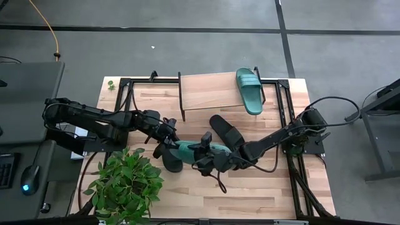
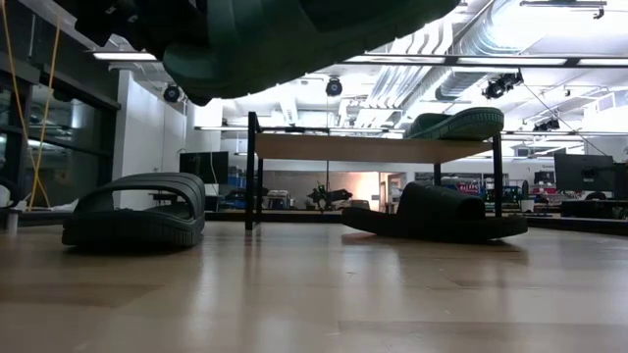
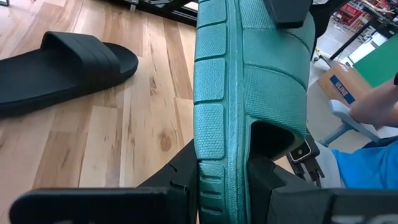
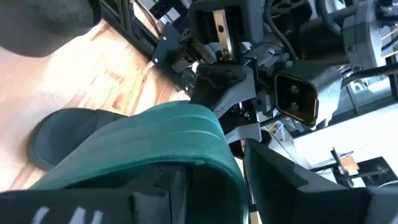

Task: Pick and place slides into the shelf
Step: Put the green slipper on the shelf

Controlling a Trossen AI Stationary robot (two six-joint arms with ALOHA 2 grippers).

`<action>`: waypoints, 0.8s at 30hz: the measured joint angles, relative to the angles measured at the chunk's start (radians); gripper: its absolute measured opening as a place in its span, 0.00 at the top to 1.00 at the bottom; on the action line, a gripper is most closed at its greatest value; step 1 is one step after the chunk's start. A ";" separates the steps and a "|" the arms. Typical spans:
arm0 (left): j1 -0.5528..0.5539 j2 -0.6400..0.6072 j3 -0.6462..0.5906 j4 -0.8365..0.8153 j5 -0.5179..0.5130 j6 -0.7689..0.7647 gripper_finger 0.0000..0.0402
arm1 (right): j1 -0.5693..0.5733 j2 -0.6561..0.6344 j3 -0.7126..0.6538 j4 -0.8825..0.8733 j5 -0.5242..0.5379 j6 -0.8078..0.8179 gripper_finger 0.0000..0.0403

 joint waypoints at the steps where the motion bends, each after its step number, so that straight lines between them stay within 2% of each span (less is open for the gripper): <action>1: 0.000 0.000 0.000 0.000 0.000 0.000 0.83 | 0.000 0.000 0.000 0.004 0.000 0.005 0.67; 6: 0.000 0.000 0.000 0.002 0.003 0.001 0.83 | 0.000 0.000 0.000 0.019 0.001 0.012 0.71; 16: 0.000 0.000 0.000 0.000 0.003 0.001 0.83 | 0.000 0.000 0.000 0.021 0.005 0.028 0.97; 24: -0.001 0.000 0.000 0.001 -0.021 0.003 0.83 | 0.000 -0.001 0.000 0.021 0.026 0.054 0.99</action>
